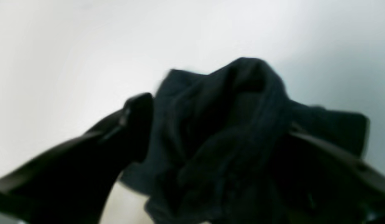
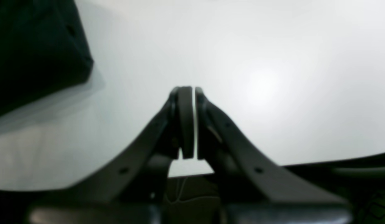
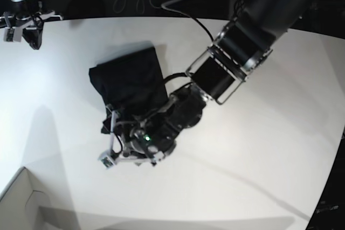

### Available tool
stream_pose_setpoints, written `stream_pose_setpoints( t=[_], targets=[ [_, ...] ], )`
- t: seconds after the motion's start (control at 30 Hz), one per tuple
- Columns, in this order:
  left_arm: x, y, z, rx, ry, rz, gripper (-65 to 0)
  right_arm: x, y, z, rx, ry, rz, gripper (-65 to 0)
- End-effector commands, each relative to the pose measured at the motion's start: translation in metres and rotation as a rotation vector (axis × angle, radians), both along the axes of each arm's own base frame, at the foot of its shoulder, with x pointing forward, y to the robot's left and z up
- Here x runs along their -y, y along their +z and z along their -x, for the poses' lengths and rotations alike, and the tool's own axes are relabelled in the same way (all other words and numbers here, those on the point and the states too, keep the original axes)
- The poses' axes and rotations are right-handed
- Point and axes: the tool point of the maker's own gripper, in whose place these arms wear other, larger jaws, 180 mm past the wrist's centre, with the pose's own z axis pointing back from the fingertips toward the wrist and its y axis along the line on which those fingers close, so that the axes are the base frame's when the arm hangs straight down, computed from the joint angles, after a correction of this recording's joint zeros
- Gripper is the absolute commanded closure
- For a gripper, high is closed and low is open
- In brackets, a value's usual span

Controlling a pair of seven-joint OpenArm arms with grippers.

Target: Layout the t-shirt on the table in an organized manner, then fold the t-shirt properly

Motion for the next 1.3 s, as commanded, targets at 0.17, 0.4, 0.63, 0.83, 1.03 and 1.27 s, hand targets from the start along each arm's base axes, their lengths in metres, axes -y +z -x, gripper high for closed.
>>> stream_pose_setpoints(
  t=[0.17,0.4,0.63,0.83,1.03,1.27],
  targets=[
    [0.013,0.015,-0.002,0.055,-0.044,-0.001,-41.7,-0.003,-0.001,-0.013,-0.029,0.041,0.089,0.0],
    [0.013,0.017,-0.002,0.059,-0.044,0.0,-41.7,-0.005,0.0,-0.021,-0.01,0.036,0.086,0.0],
    [0.006,0.013,-0.001,0.035,-0.037,-0.042,-41.7,-0.028,0.0,-0.038,0.013,0.105,0.059,0.0],
    [0.004,0.013,-0.002,0.028,-0.033,-0.052,-41.6,-0.068,-0.003,-0.057,0.025,0.219,0.025,0.0],
    [0.0,0.01,0.0,0.013,-0.039,-0.084,-26.9,-0.095,-0.008,-0.068,0.01,0.305,0.035,0.0],
    [-0.018,0.007,-0.016,0.062,-0.009,-0.048,0.0,-0.111,0.007,-0.097,0.086,0.339,0.028,0.0]
  ],
)
